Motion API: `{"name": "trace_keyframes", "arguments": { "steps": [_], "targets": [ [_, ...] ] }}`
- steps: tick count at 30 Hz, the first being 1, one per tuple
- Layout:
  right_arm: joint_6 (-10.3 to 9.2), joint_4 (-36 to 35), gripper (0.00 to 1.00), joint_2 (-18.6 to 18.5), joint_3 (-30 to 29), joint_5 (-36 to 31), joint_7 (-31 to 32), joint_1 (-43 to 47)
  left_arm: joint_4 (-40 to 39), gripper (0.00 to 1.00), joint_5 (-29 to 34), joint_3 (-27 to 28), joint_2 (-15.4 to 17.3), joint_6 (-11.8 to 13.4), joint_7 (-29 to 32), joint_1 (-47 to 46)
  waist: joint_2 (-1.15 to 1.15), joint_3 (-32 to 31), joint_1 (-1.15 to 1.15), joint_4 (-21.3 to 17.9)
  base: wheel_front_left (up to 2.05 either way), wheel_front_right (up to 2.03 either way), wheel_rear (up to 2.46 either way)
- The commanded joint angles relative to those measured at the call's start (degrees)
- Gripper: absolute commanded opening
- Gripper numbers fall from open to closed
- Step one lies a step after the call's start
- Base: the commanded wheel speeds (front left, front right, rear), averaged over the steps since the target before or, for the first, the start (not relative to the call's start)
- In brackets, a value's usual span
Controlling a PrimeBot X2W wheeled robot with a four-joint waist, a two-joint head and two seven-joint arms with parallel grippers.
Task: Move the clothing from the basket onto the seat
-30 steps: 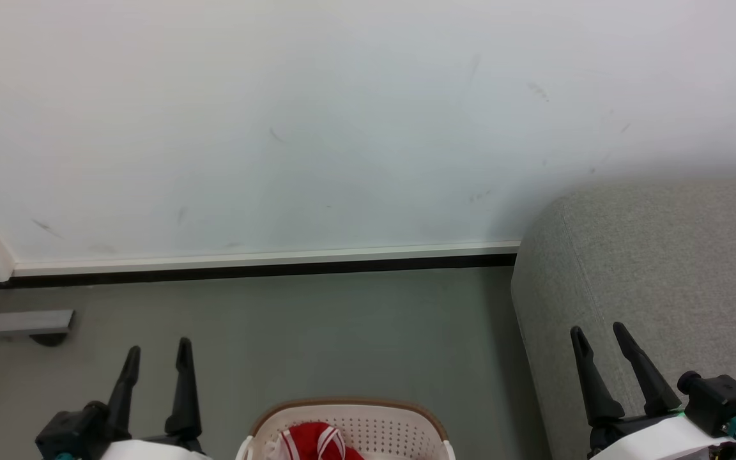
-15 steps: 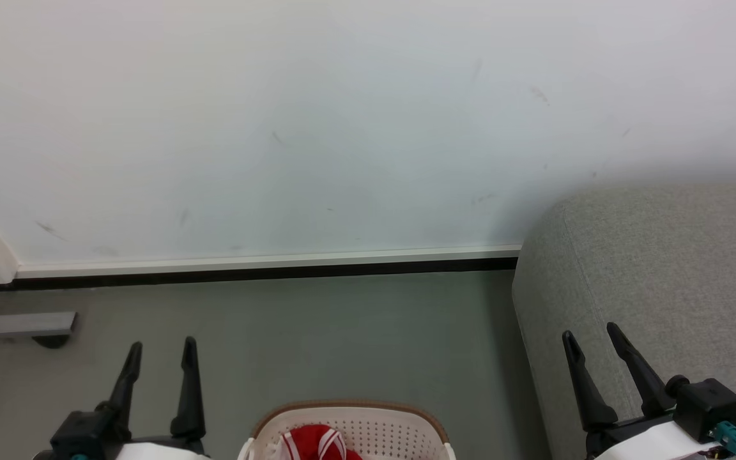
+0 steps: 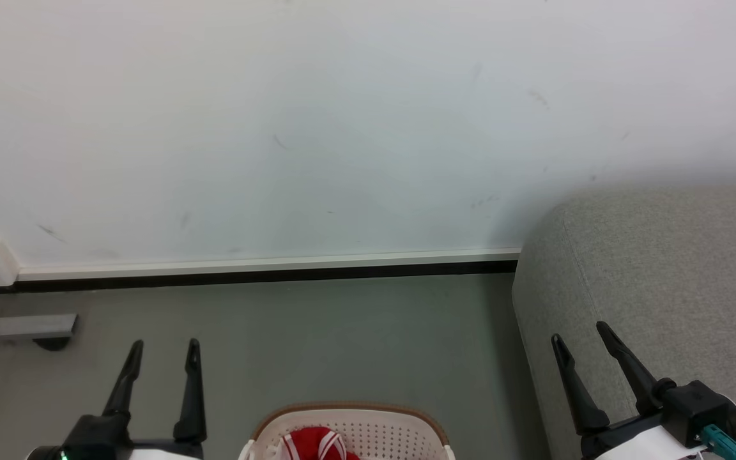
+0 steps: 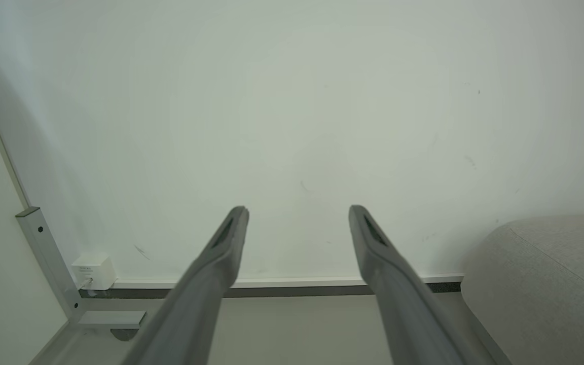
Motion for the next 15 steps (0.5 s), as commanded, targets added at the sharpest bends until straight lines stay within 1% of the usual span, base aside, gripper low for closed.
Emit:
{"name": "trace_keyframes", "arguments": {
  "steps": [1,15],
  "targets": [
    [0.18,0.17,1.00,-0.35,0.34,-1.06,-0.57,-0.56,-0.43,1.00,1.69,0.23,0.43,0.09,-0.50,0.44,0.00,-0.04,0.00,-0.05,0.00,0.00,0.00],
    [0.18,0.15,1.00,-0.13,-0.12,-0.73,-0.50,-0.64,-0.23,1.00,1.70,0.46,0.07,-0.27,-0.41,0.20,0.00,0.00,0.00,-0.10,0.00,0.00,0.00]
  ]
}}
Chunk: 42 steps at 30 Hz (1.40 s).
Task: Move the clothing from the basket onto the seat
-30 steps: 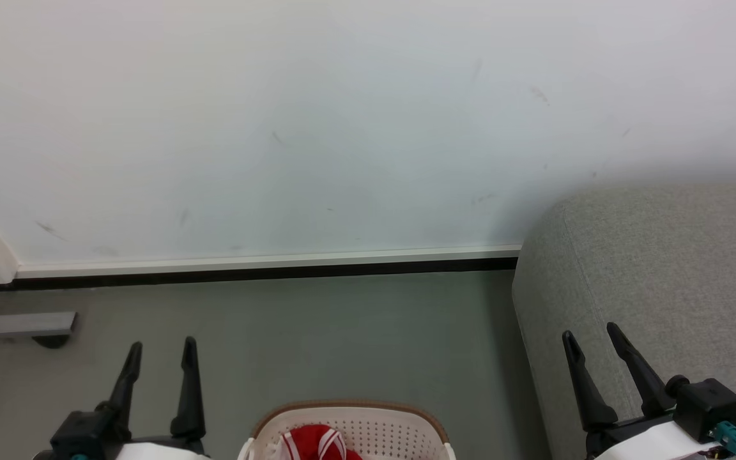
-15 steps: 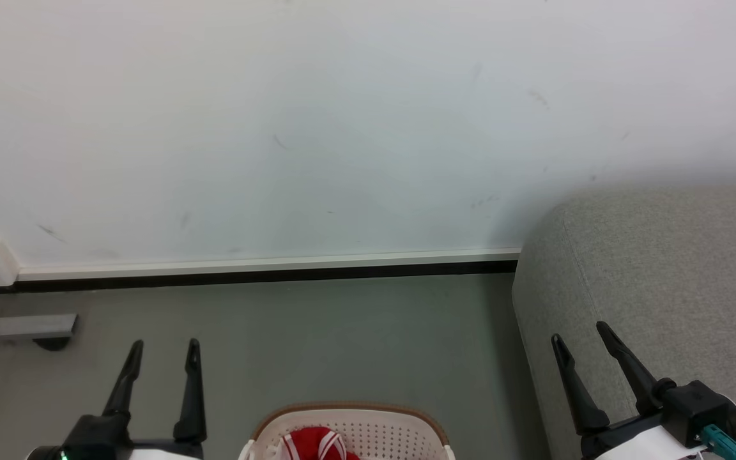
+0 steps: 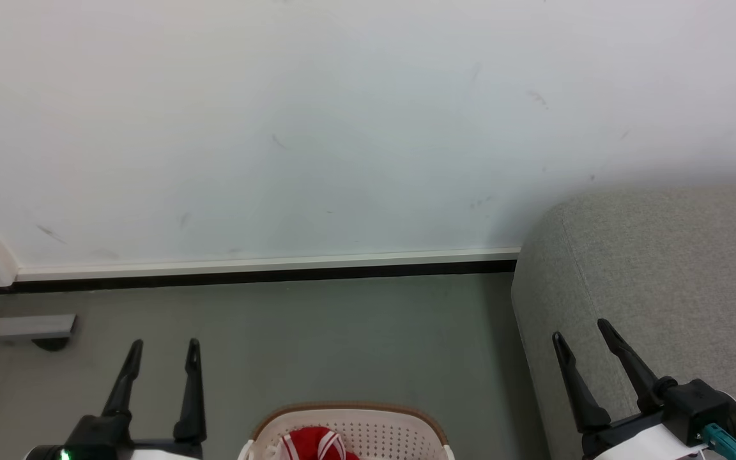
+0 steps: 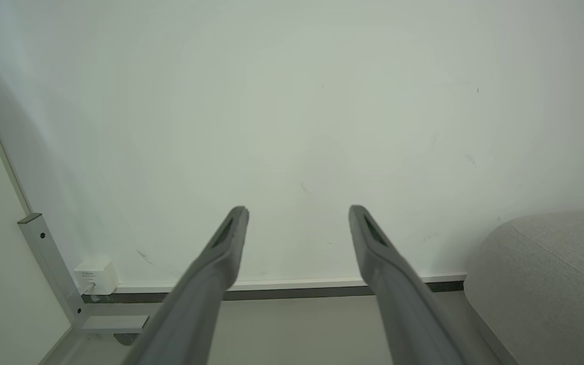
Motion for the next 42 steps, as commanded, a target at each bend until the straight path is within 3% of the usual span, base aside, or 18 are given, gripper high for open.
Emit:
{"name": "trace_keyframes", "arguments": {
  "steps": [1,29,42],
  "targets": [
    [0.16,0.05,1.00,0.00,-0.13,-0.02,-0.16,-0.34,-0.06,1.00,0.36,0.26,0.07,-0.16,-0.04,0.16,0.00,-0.02,0.00,-0.01,0.00,0.00,0.00],
    [0.17,-1.42,1.00,-0.15,-1.37,0.97,-0.09,-1.34,0.02,1.00,-0.34,-0.04,-0.38,-0.39,-0.04,-0.79,0.00,2.56,0.00,-1.34,0.00,0.00,0.00],
    [0.16,-4.50,1.00,-1.02,-2.27,1.95,-0.08,-5.65,1.71,1.00,-1.49,-2.79,-0.66,-0.70,-0.04,-6.28,0.00,12.91,0.00,-2.28,0.00,0.00,0.00]
  ]
}}
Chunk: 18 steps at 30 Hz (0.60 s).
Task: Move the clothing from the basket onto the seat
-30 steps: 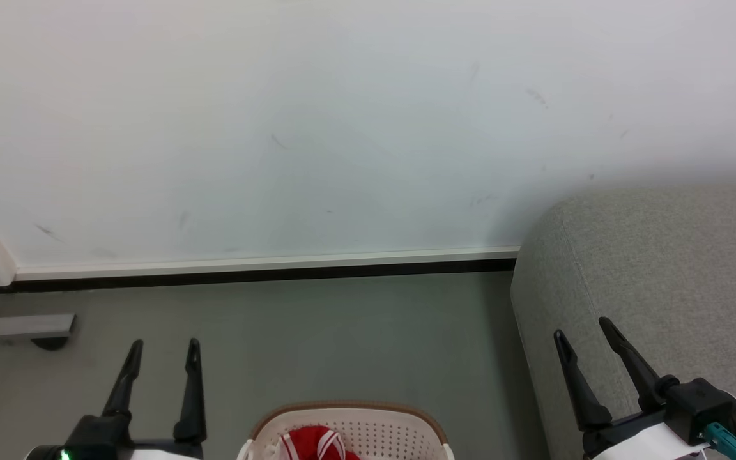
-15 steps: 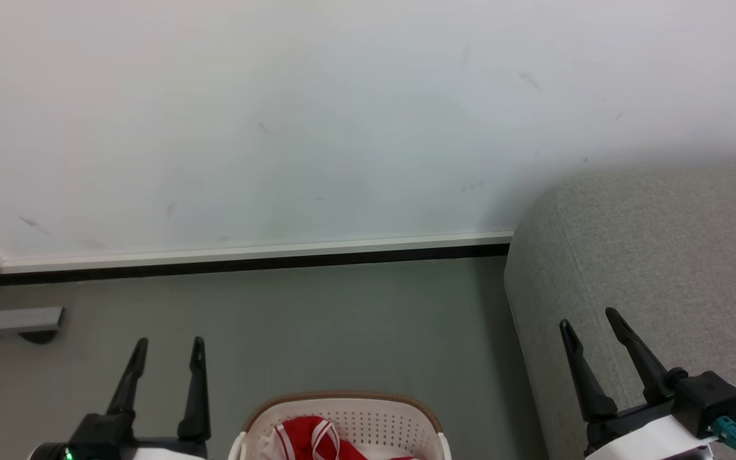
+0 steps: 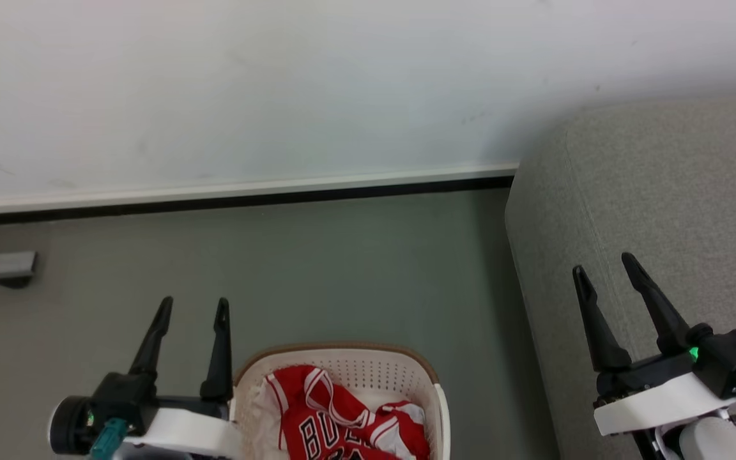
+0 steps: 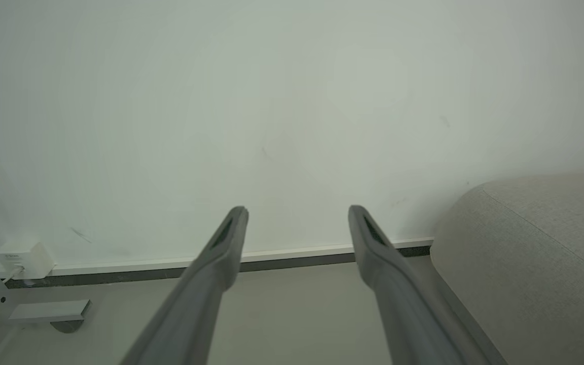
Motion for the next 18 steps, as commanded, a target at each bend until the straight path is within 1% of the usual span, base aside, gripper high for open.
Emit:
{"name": "trace_keyframes", "arguments": {
  "steps": [1,6,10,14,18],
  "targets": [
    [0.15,-0.37,1.00,-0.38,-0.17,0.53,0.01,-1.01,0.32,1.00,-0.89,-0.07,0.21,0.09,-0.03,-1.04,0.00,3.04,0.00,-0.35,0.00,0.00,0.00],
    [0.15,-2.27,1.00,-0.41,-0.61,0.59,0.01,-3.55,2.83,1.00,-1.20,-0.46,0.16,-0.27,-0.03,-4.62,0.00,8.45,0.00,-0.90,0.00,0.00,0.00],
    [0.15,-3.69,1.00,-0.13,-1.51,0.69,0.02,-5.51,6.36,1.00,-1.51,-0.55,0.16,-0.83,-0.03,-7.81,0.00,12.52,0.00,-1.51,0.00,0.00,0.00],
    [0.15,-5.50,1.00,0.11,-2.43,0.72,0.02,-7.13,11.38,1.00,-1.80,-0.44,0.14,-1.30,-0.03,-10.95,0.00,16.16,0.00,-2.15,0.00,0.00,0.00],
    [0.15,-7.28,1.00,0.21,-2.92,0.50,0.02,-8.74,18.25,1.00,-2.22,-0.26,0.14,-2.05,-0.03,-14.33,0.00,19.50,0.00,-3.09,0.00,0.00,0.00]
  ]
}}
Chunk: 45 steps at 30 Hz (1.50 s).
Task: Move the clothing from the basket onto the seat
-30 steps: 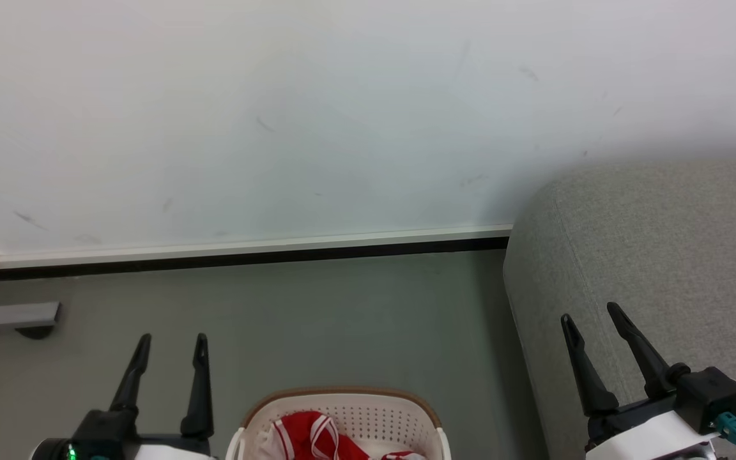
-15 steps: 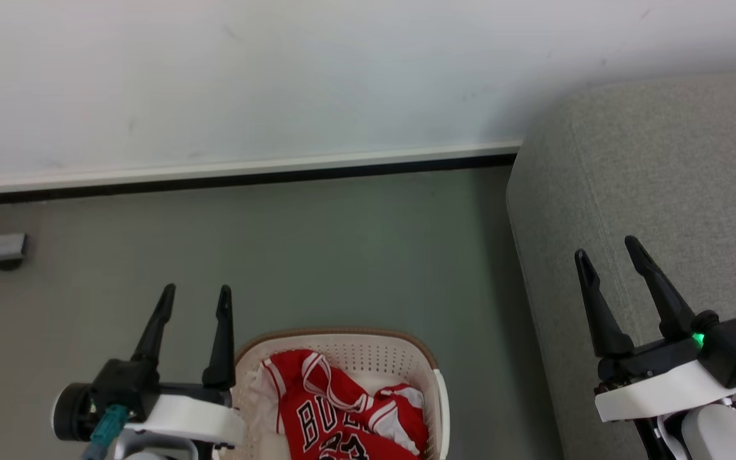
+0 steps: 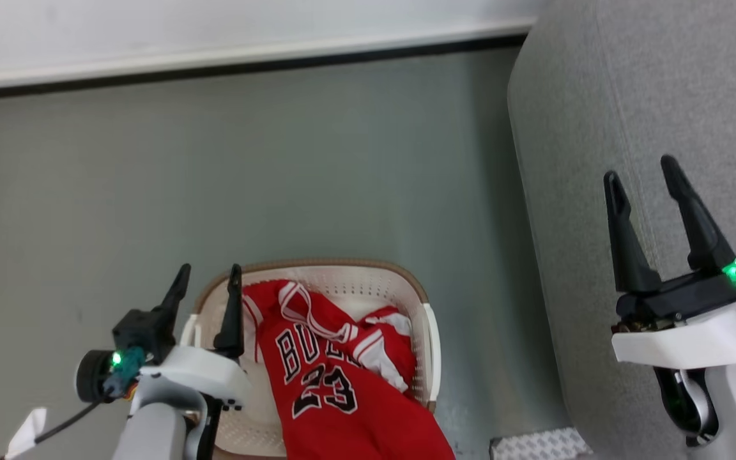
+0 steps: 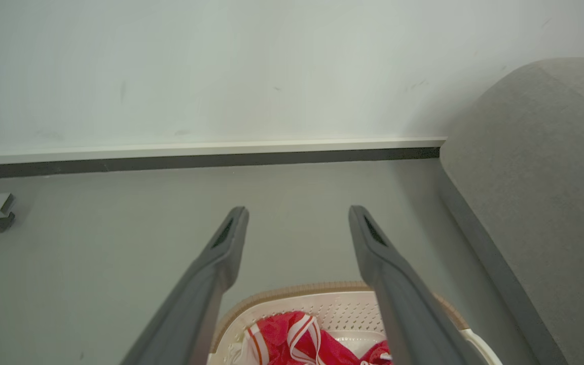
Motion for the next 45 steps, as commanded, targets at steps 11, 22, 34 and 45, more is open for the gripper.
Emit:
{"name": "trace_keyframes", "arguments": {
  "steps": [11,22,34,45],
  "targets": [
    [0.15,-4.95,1.00,0.80,-0.63,-1.45,0.02,-5.91,21.32,1.00,0.31,-2.23,1.44,-3.30,-0.03,-12.37,0.00,11.79,-0.02,-4.09,0.00,0.00,0.00],
    [0.15,-9.69,1.00,3.20,-1.60,-2.32,0.02,-10.40,41.45,1.00,0.37,-4.65,3.47,-4.21,1.96,-24.69,0.00,20.40,-0.02,-8.52,0.00,0.00,0.00],
    [0.15,-13.42,1.00,4.71,-1.56,-3.28,0.02,-12.94,48.21,1.00,-2.62,-3.24,6.08,-2.91,11.26,-31.99,0.00,27.70,-0.02,-11.92,0.00,0.00,0.00],
    [0.15,-14.29,1.00,5.26,-1.16,-3.36,0.03,-13.07,48.89,1.00,-3.69,-4.68,7.73,-4.35,21.79,-33.59,0.00,30.23,-0.02,-14.09,0.00,0.00,0.00]
  ]
}}
